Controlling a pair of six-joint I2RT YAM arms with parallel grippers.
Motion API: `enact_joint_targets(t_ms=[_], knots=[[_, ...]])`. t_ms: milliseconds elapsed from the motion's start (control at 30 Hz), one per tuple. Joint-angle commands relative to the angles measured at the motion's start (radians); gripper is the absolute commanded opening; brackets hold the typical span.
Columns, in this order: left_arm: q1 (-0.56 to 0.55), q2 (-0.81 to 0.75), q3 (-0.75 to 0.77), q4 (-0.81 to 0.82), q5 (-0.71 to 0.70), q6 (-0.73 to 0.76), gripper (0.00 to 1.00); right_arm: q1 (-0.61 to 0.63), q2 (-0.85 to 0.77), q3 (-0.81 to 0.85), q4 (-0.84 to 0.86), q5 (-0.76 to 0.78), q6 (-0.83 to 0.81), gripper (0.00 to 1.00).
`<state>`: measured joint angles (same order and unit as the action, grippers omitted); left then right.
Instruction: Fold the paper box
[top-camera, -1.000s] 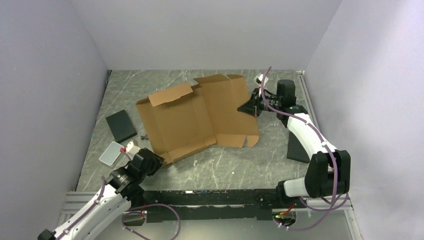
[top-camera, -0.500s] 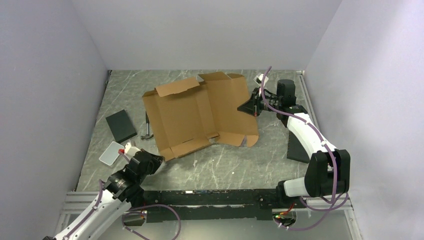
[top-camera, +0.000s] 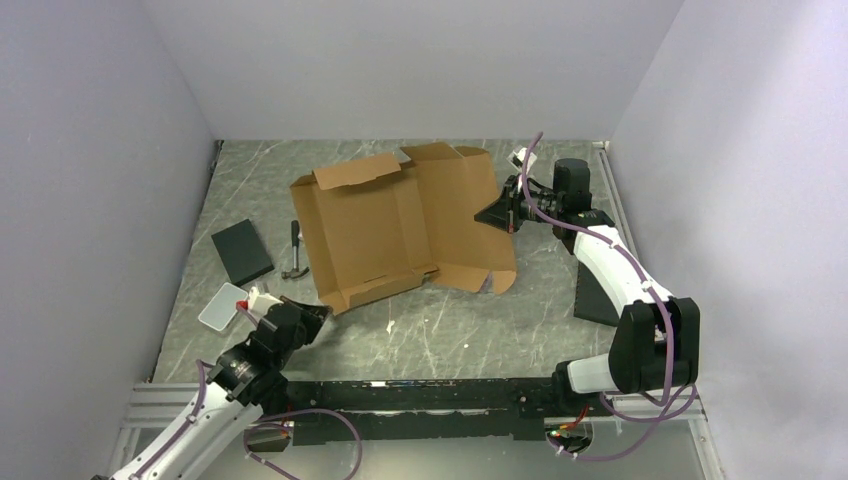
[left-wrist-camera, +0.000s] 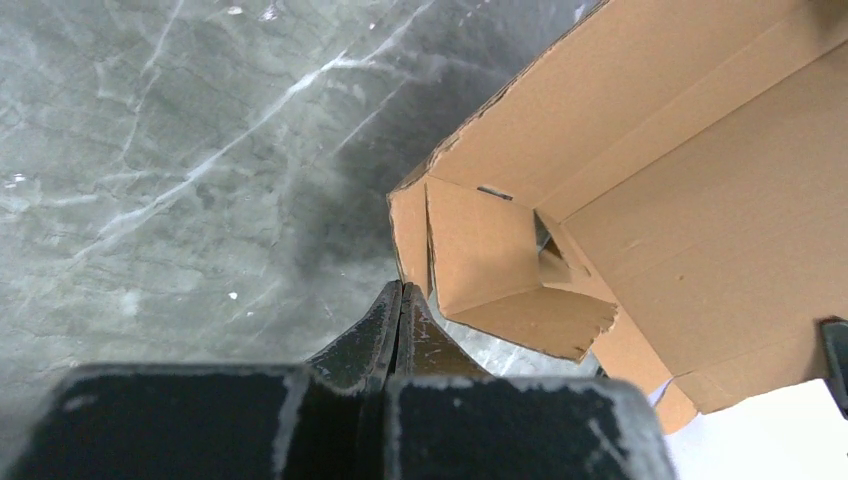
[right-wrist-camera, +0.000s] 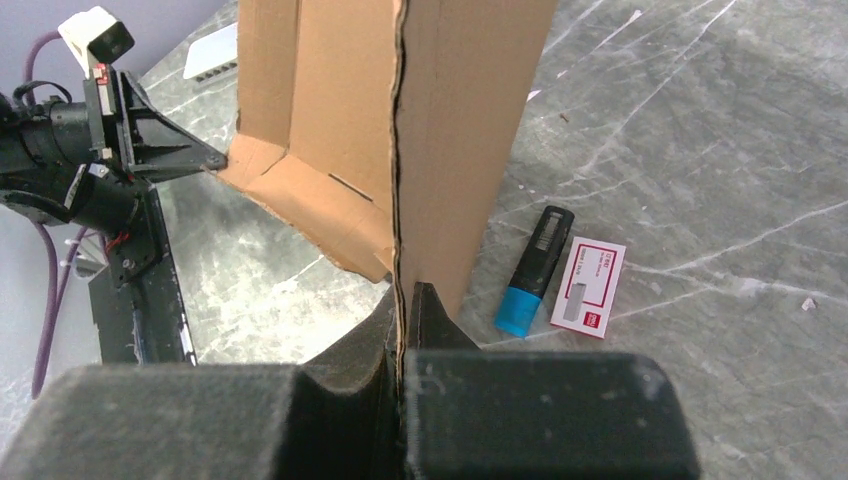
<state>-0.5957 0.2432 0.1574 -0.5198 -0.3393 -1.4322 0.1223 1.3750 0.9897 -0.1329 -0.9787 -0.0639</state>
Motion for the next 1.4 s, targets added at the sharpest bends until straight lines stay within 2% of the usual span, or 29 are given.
enact_joint_targets(t_ms=[0,233,533,733,933,1133,1367], knots=[[0.006,-0.052,0.034,0.017,-0.036,-0.035,0.00,0.010,0.007,0.018,0.020,-0.021,-0.013,0.00],[0.007,-0.042,0.201,-0.193,-0.076,0.081,0.00,0.009,0.023,0.026,0.000,0.011,-0.027,0.00],[0.007,-0.101,0.258,-0.189,0.000,0.090,0.00,0.008,0.031,0.023,-0.003,-0.026,-0.053,0.00],[0.007,-0.143,0.276,-0.212,0.022,0.058,0.00,0.012,0.031,0.012,-0.007,-0.105,-0.105,0.00],[0.007,-0.178,0.252,-0.191,0.037,0.014,0.00,0.019,-0.003,-0.029,0.051,-0.164,-0.108,0.00],[0.007,-0.179,0.280,-0.229,0.020,0.038,0.00,0.019,-0.014,-0.053,0.090,-0.156,-0.105,0.00],[0.007,-0.148,0.294,-0.192,0.025,0.051,0.00,0.038,-0.094,-0.119,0.223,-0.220,-0.053,0.00]])
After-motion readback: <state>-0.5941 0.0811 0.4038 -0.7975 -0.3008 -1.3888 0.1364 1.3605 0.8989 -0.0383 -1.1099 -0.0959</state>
